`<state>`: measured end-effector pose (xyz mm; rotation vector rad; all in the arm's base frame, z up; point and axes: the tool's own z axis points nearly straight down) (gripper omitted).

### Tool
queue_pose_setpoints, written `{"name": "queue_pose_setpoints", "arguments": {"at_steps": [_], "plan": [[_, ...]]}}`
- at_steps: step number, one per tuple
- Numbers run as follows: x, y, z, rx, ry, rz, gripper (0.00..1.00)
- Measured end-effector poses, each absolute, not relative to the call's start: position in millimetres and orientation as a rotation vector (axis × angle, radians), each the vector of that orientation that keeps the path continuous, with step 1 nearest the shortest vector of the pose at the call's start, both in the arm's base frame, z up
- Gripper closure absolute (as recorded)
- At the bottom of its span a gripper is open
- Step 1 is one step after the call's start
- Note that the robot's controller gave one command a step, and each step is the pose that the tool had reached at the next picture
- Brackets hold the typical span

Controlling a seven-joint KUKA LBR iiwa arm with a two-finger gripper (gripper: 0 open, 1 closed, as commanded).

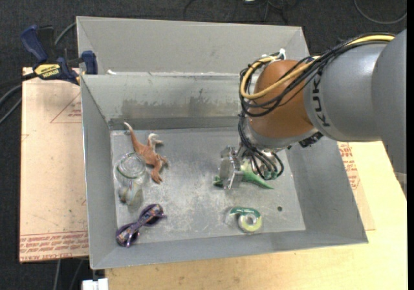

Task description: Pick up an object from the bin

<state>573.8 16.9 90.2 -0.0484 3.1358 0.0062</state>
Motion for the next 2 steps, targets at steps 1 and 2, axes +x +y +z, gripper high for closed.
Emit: {"name": "queue_pose_setpoints", "arguments": {"at_steps": [1,2], "plan": [[573.8,16.8,90.2,-0.048,3.136,0.006,1.0],[556.9,13.4,166.8,-0.115,3.137,0.007,1.0]]}}
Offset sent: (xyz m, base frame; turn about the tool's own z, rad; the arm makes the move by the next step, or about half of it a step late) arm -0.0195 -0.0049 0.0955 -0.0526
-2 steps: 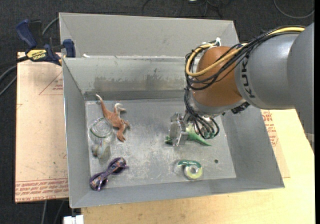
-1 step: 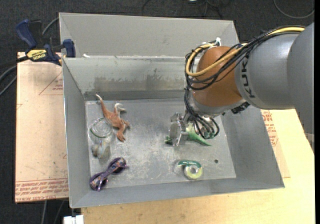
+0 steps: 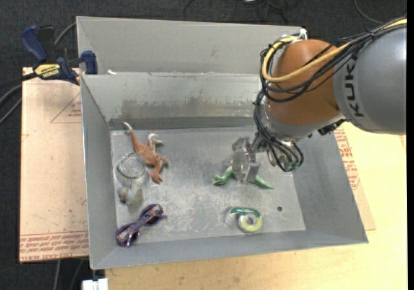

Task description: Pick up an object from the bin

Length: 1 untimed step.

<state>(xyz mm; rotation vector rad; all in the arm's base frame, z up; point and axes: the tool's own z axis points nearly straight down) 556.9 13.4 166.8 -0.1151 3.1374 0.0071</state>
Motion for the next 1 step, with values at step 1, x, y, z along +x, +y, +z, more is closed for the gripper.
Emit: {"name": "queue_pose_setpoints", "arguments": {"at_steps": [1], "plan": [[553.0,34.6,252.2,-0.189,3.127,0.007,0.0]]}}
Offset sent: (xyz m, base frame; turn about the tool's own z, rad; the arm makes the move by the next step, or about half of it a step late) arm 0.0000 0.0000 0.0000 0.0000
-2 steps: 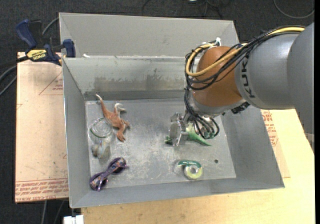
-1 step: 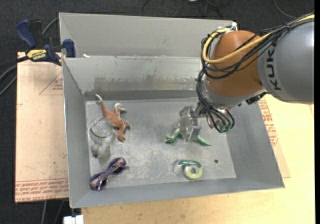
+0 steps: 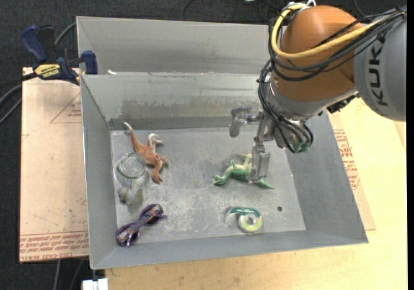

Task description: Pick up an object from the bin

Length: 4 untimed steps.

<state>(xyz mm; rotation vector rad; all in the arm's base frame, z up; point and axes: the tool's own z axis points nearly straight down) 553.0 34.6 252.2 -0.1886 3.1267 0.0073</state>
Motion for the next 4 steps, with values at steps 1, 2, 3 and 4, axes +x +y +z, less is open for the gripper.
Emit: {"name": "queue_pose_setpoints", "arguments": {"at_steps": [1,2,3,4], "plan": [[553.0,34.4,252.2,-0.188,3.127,0.007,0.0],[543.0,22.1,185.3,-0.354,3.108,0.006,0.0],[488.1,-6.7,142.7,-0.593,3.08,0.007,0.0],[525.3,-10.6,86.3,-0.713,3.047,0.006,0.0]]}}
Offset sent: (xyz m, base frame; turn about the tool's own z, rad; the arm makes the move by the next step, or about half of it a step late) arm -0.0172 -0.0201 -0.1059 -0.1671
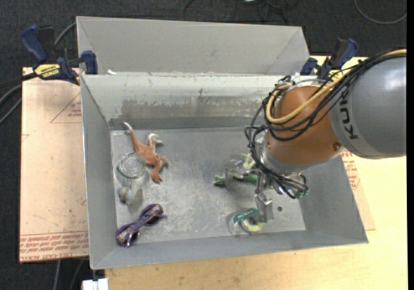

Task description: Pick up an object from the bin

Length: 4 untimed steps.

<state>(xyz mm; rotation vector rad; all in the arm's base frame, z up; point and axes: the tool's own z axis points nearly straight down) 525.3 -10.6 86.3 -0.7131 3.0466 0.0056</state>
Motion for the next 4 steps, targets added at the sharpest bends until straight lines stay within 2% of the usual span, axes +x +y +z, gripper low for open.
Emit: {"name": "queue_pose_setpoints", "arguments": {"at_steps": [1,2,3,4], "plan": [[495.9,-5.1,73.0,-1.023,2.956,0.005,1.0],[495.9,-5.1,73.0,-1.023,2.956,0.005,1.0],[490.0,8.2,116.1,-1.122,2.914,0.005,1.0],[494.4,4.3,131.1,-1.126,2.915,0.005,1.0]]}}
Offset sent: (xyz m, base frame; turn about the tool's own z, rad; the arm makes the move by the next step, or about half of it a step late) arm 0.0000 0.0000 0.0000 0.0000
